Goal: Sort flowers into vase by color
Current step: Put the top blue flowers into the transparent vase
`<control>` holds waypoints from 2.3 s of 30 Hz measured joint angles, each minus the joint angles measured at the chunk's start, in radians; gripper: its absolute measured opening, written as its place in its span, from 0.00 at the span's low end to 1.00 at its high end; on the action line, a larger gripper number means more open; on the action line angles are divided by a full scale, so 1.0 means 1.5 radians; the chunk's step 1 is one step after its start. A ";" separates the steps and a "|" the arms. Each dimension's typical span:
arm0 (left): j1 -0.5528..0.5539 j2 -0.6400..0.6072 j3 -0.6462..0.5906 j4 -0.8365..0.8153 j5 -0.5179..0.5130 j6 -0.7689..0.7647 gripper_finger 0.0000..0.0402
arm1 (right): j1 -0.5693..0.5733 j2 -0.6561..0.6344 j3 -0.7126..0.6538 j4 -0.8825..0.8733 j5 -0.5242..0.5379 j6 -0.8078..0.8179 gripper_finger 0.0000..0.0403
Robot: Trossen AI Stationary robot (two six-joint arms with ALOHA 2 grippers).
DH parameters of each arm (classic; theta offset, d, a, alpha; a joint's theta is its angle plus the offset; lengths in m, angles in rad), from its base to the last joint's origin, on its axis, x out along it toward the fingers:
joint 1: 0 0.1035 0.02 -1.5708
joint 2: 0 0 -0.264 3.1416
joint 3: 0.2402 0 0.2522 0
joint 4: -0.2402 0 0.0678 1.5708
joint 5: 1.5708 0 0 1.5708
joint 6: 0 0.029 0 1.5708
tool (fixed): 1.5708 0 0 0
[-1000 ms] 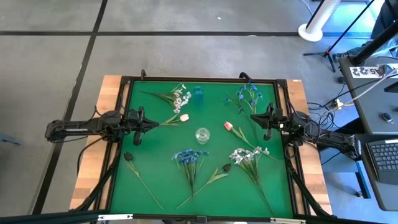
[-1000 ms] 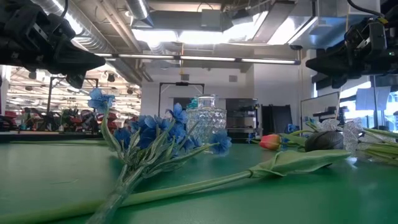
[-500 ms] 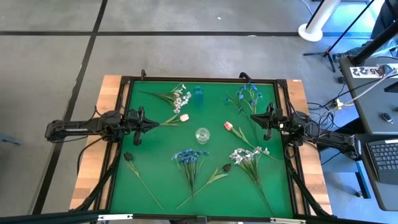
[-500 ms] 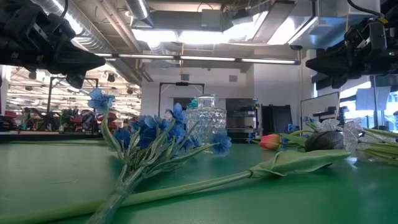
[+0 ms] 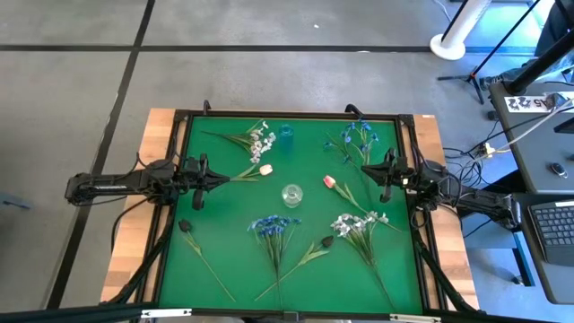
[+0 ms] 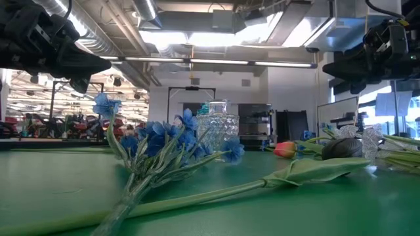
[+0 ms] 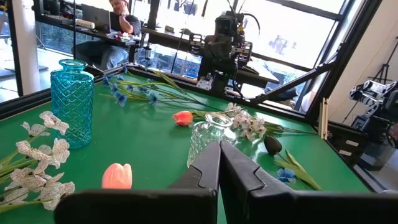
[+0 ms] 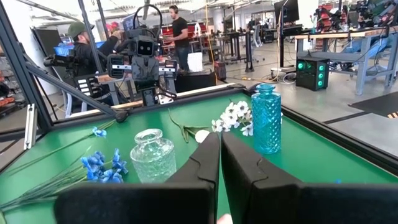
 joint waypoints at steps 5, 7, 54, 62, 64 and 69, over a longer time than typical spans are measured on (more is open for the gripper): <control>0.000 0.000 0.000 0.000 0.000 0.000 0.00 | 0.000 0.000 0.000 -0.003 0.000 0.000 0.04; 0.000 0.000 0.000 0.000 0.000 0.000 0.00 | 0.000 0.000 0.000 0.008 0.000 0.000 0.04; 0.000 0.000 0.000 0.000 0.000 0.000 0.00 | 0.000 0.659 0.630 -0.825 0.169 0.355 0.04; 0.000 0.000 0.000 0.000 0.000 0.000 0.00 | 0.000 0.700 0.519 -0.723 0.092 0.348 0.19; 0.000 0.000 0.000 0.000 0.000 0.000 0.00 | 0.000 0.699 0.488 -0.678 0.079 0.350 0.26; 0.000 0.000 0.000 0.000 0.000 0.000 0.00 | 0.000 0.699 0.428 -0.613 0.077 0.372 0.45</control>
